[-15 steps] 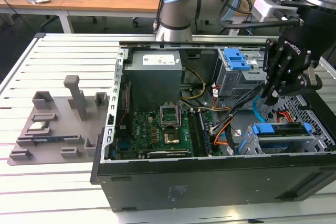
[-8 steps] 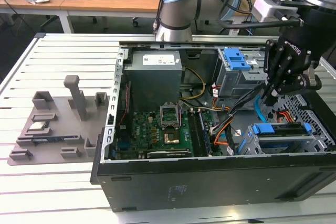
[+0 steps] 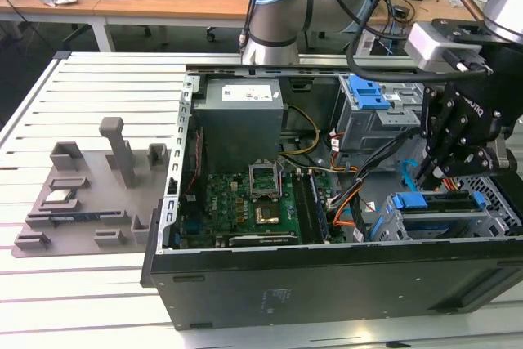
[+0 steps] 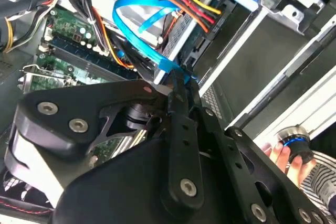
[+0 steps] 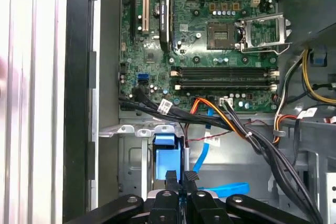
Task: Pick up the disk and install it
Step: 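Insert the second disk wire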
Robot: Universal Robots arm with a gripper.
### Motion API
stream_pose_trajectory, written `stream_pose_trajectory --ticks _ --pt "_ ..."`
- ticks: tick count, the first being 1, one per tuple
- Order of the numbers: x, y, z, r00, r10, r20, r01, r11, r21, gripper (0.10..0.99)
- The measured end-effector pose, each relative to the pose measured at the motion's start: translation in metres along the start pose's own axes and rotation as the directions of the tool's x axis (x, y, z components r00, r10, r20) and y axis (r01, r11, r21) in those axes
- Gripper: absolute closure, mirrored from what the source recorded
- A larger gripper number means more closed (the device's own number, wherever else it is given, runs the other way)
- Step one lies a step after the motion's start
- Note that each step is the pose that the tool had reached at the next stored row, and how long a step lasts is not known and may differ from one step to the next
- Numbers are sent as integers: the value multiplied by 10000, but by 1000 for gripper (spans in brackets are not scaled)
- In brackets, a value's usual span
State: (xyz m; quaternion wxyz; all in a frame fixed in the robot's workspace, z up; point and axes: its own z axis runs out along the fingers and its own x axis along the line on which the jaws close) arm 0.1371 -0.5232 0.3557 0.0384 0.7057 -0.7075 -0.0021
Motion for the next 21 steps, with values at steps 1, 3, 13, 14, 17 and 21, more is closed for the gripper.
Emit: stream_pose_trajectory --ticks 1,3,13,14,17,21 --pt "7 -16 11 10000 -1 3 1 10000 -2 925" --pt "24 -38 19 10000 -3 2 3 10000 -2 925" --pt "40 -164 76 9992 -396 -20 396 9992 11 925" --pt "34 -166 82 9985 -543 -28 543 9985 18 925" --pt "29 -191 102 9983 -587 -4 587 9983 22 925" --pt "27 -193 119 9982 -593 83 593 9982 27 925"
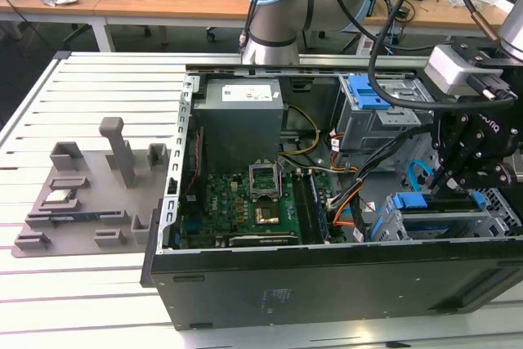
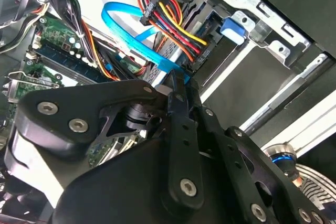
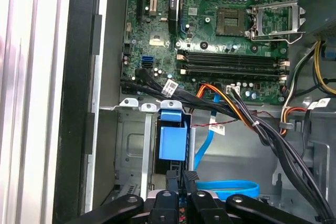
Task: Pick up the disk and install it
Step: 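Insert the second disk wire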
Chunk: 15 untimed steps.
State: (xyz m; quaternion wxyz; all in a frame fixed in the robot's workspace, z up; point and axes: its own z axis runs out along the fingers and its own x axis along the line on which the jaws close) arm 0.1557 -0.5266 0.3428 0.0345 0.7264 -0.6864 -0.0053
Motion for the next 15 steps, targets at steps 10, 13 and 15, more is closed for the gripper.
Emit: stream_pose_trajectory --ticks 10,13,15 --pt "0 2 -26 10000 1 -33 -1 10000 4 851" --pt "-15 11 -126 10000 2 -35 -2 10000 16 851" --pt "-24 18 -205 10000 3 -34 -3 10000 26 980"
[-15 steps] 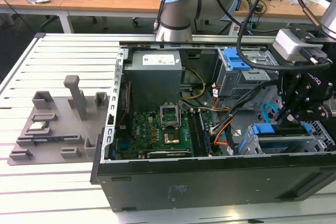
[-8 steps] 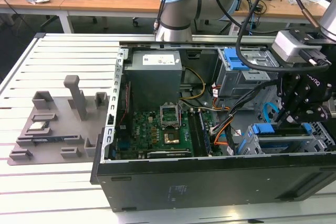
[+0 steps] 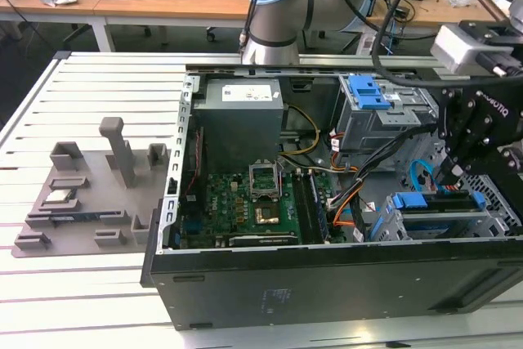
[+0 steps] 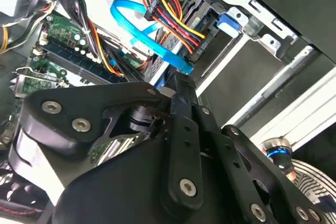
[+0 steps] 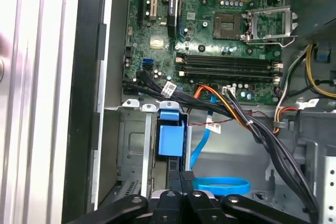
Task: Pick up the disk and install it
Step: 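Insert the second disk wire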
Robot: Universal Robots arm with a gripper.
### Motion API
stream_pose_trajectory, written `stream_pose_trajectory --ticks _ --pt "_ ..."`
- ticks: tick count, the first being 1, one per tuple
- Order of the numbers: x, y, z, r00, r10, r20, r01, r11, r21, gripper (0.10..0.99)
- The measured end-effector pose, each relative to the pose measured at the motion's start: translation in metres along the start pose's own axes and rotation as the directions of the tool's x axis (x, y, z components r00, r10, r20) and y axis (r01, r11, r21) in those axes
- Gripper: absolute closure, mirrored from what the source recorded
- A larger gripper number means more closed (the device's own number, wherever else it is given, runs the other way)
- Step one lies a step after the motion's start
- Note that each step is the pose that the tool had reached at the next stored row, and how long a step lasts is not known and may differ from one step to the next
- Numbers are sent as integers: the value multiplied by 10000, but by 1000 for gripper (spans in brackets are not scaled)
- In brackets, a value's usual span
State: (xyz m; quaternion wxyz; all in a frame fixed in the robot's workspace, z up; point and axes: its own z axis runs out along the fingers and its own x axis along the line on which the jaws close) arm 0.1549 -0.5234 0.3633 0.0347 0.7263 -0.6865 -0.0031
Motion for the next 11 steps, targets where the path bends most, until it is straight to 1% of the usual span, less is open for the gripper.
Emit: stream_pose_trajectory --ticks 5,6,11 --pt "-9 16 -170 10000 -1 -2 1 10000 17 980" --pt "-8 19 -187 10000 0 2 0 10000 18 980" --pt "-8 19 -189 10000 0 -1 0 10000 19 980"
